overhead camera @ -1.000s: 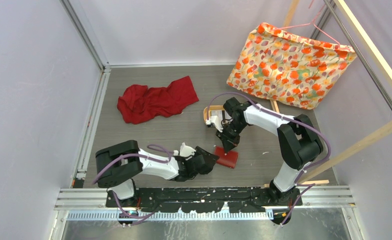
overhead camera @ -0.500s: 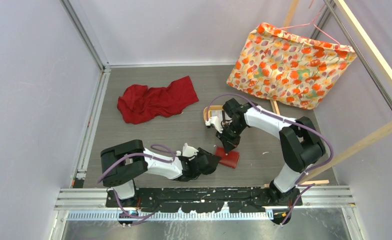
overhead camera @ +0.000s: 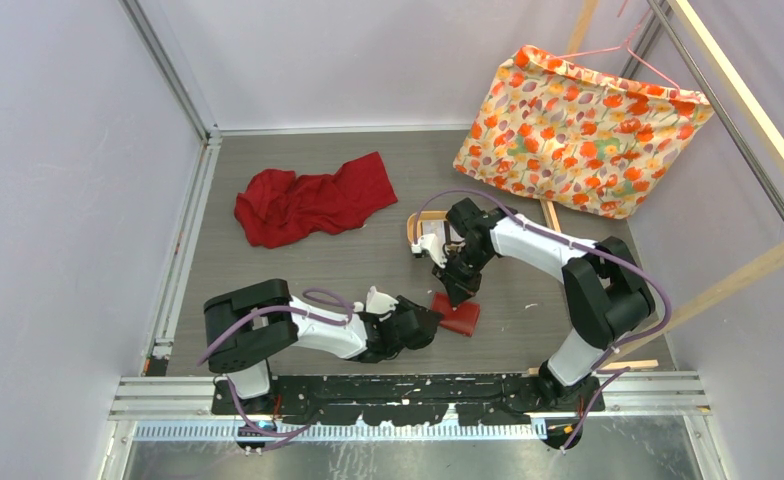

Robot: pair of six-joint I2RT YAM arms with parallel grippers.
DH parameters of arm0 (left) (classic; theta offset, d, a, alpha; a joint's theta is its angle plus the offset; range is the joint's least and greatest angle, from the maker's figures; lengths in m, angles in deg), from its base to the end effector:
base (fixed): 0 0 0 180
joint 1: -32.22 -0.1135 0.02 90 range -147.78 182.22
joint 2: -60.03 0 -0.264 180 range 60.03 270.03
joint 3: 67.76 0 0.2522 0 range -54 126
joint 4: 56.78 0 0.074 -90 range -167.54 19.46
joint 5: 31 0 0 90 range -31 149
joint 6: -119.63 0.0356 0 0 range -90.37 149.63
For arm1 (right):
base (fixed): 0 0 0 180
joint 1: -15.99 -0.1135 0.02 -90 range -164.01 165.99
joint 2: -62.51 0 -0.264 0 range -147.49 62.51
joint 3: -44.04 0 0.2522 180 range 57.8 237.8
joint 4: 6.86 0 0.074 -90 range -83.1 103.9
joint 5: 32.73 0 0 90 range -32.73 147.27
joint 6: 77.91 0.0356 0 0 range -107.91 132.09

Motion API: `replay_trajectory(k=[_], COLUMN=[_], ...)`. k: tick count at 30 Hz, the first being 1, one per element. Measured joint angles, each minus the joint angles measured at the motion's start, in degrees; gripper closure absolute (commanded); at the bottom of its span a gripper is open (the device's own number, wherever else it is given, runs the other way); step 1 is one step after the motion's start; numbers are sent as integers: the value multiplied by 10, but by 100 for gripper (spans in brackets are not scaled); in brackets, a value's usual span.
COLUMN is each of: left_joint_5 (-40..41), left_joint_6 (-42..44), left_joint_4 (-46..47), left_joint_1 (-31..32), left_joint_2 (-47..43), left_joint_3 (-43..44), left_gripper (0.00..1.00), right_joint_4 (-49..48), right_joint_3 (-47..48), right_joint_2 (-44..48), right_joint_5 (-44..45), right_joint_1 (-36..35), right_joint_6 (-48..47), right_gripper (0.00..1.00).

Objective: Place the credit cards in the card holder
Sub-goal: Close the card holder at the center of the board.

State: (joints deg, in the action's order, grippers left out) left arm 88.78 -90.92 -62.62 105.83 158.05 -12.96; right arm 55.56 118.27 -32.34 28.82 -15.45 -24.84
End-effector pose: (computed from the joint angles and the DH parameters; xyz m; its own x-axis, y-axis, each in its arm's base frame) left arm 0.1043 -0.2918 0.1230 -0.5297 -0.8482 0.0100 -0.5601 0.3409 -0.7550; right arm 0.2395 0.1663 0.1832 -0.3718 -0.8465 -0.3810 -0.9148 0.2645 0.3052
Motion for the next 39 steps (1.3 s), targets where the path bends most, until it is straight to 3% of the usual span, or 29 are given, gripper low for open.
replay_trajectory(k=[39], left_joint_5=[7], left_joint_6=[-5], left_joint_4=[4], left_joint_1=[3], left_joint_2=[3], left_joint_3=[0], left_gripper=[78], right_joint_4=[-32], right_joint_3=[-35], right_joint_2=[45], right_joint_5=[64], right_joint_1=[-49], right_joint_6=[-5], right_gripper=[99])
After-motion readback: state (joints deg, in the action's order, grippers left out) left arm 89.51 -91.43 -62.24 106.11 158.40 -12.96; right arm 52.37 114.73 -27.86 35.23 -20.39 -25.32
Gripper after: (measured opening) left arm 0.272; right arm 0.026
